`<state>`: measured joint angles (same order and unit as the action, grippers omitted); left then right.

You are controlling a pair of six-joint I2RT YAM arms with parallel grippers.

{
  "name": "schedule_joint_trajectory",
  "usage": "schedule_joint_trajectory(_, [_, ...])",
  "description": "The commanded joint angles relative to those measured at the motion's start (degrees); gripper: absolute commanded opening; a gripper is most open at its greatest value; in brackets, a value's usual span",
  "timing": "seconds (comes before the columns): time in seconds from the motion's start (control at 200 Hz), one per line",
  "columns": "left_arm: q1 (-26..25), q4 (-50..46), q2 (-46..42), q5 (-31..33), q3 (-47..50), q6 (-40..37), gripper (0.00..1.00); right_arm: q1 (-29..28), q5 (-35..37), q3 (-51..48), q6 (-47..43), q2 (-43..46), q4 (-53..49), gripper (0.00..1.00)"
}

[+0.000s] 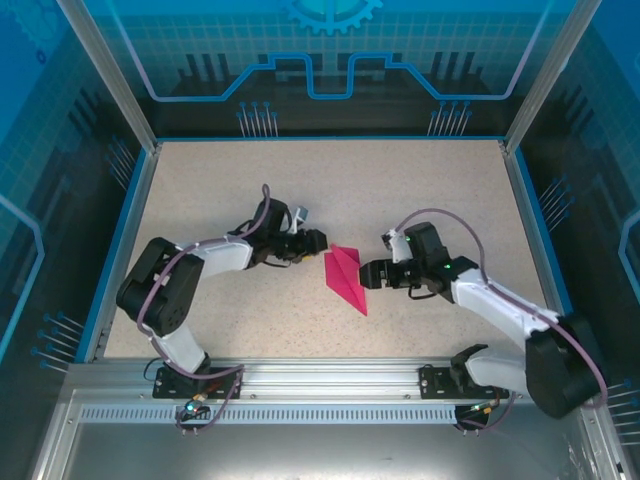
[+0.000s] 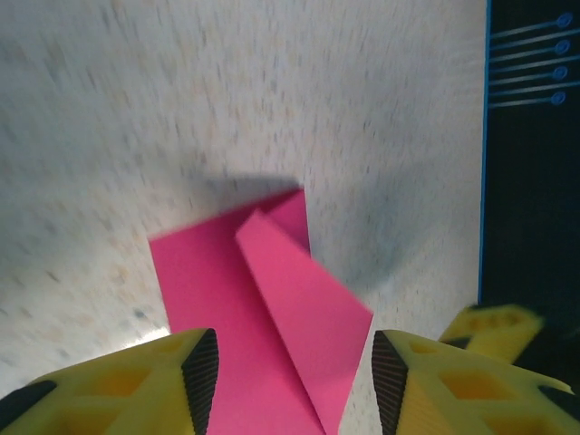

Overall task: Fold a paper plane with a square sheet of paper (fold left side to right side)
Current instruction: Turn over the paper at the center of the table.

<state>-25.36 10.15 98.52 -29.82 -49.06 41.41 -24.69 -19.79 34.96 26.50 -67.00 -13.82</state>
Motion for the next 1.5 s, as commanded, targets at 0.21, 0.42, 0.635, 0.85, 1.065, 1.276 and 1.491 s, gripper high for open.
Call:
schedule_joint_trajectory(0.21, [-6.1, 4.2, 9.3, -0.9, -5.2, 4.6, 0.51, 5.5, 1.9, -5.9, -0.2, 14.6, -5.4, 0.92])
schedule_joint_trajectory(0.42, [-7.4, 5.4, 12.5, -2.0, -7.7, 5.2, 0.42, 9.2, -5.1, -7.4, -1.0, 16.9, -5.7, 0.93])
schedule_joint_trajectory(0.635, [-7.6, 9.4, 10.7, -2.7, -8.0, 5.2, 0.07, 13.4, -15.2, -9.9, 1.4, 17.1, -0.4, 0.99])
schedule_joint_trajectory(0.85, [-6.7, 5.2, 0.1, -1.6, -8.4, 2.7, 0.0, 17.3, -27.8, -11.0, 4.9, 13.4, 7.2, 0.99])
schedule_joint_trajectory(1.065, [-6.1, 5.2, -9.2, -2.1, -8.3, 4.6, 0.0, 19.6, -38.8, -13.5, 17.6, 9.1, 27.9, 0.99])
schedule_joint_trajectory(1.276, [-6.1, 9.2, -12.1, -5.0, -8.6, 8.0, 0.0, 18.1, -42.9, -13.0, 28.1, 5.1, 44.9, 0.99])
schedule_joint_trajectory(1.491, [-6.3, 14.1, -12.4, -7.4, -8.1, 11.3, 0.0, 12.0, -38.8, -10.3, 30.6, 3.3, 45.8, 0.99])
